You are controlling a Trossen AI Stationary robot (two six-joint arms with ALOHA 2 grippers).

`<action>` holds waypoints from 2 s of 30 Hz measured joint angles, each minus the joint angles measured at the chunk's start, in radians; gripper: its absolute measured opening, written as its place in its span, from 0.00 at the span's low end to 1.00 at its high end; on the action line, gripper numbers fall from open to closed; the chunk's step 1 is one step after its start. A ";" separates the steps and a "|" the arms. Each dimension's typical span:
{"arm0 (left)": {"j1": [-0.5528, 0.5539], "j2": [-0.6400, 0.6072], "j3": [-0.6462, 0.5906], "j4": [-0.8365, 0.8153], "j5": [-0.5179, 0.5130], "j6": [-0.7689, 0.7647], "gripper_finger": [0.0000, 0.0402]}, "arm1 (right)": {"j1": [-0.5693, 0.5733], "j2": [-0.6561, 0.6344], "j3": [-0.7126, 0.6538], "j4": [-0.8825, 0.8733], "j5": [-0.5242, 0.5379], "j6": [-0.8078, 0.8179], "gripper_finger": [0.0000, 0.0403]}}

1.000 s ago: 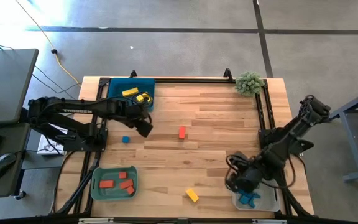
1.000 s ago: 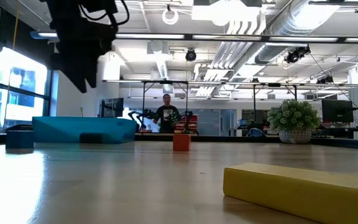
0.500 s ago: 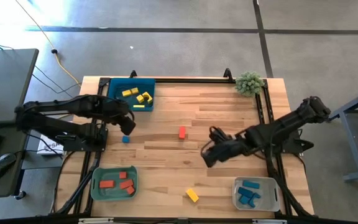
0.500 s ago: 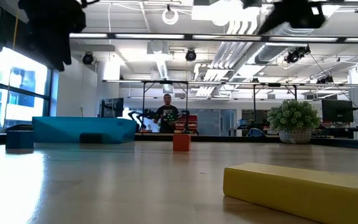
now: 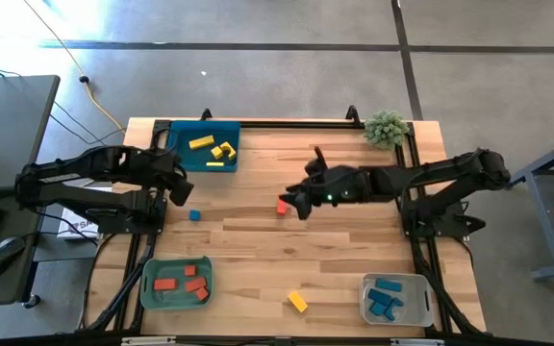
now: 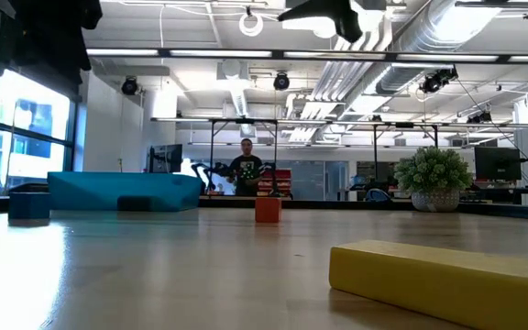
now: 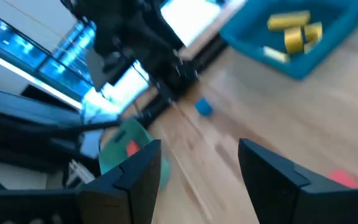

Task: Sort & place blocks by color
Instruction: Put the orange block into the green bin

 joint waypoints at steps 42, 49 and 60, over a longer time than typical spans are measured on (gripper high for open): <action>0.000 -0.007 0.000 -0.014 -0.049 0.055 0.42 | -0.153 0.567 0.504 -0.691 -0.027 0.365 0.50; 0.000 -0.007 0.000 -0.013 -0.049 0.055 0.42 | -0.150 0.632 0.504 -0.691 -0.035 0.472 0.50; -0.001 -0.007 0.000 -0.012 -0.064 0.068 0.42 | -0.131 0.705 0.503 -0.690 -0.042 0.613 0.50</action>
